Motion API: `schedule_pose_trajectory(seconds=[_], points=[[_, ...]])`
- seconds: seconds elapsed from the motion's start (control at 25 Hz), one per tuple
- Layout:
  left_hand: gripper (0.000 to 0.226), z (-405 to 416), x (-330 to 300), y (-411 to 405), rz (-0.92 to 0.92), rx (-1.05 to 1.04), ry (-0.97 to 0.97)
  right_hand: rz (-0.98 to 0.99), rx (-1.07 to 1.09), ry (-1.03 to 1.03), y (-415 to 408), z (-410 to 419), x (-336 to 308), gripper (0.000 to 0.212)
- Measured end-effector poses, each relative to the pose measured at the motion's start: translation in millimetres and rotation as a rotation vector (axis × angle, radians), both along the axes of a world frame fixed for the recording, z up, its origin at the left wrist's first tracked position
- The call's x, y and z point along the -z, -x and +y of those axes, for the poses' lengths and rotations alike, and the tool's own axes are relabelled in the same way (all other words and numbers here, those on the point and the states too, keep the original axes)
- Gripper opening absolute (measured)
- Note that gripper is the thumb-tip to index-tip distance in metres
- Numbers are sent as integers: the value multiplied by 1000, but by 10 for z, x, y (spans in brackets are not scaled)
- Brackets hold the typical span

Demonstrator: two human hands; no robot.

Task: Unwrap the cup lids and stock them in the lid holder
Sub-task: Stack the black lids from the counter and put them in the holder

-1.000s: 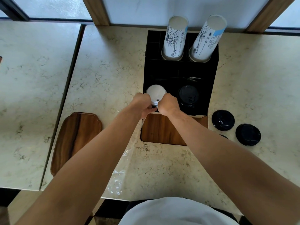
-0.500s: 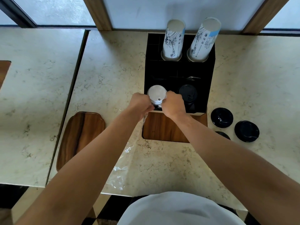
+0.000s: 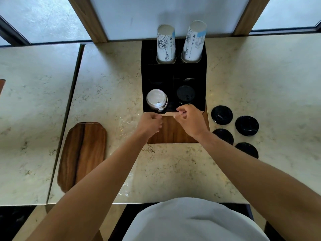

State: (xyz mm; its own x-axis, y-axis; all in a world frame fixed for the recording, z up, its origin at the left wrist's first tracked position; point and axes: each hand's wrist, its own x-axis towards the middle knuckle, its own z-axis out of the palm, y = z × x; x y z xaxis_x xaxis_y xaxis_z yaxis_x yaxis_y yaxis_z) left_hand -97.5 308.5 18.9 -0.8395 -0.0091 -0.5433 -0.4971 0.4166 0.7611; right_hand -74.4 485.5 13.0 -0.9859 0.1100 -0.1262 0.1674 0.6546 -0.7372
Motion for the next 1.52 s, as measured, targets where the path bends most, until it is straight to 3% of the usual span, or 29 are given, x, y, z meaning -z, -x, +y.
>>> schedule_pose_trajectory(seconds=[0.8,0.96,1.24,1.52], points=[[9,848,206,-530,-136,293,-50,-118,302,-26,-950,870,217,24],[11,1058,236,-562,-163,356,-54,-153,393,-101,-1068,1065,220,31],[23,1560,329,-580,-197,379,-56,-328,425,-179,-1185,1323,258,62],[30,1723,440,-626,-211,357,64,-370,358,-146,-1096,1354,386,53]])
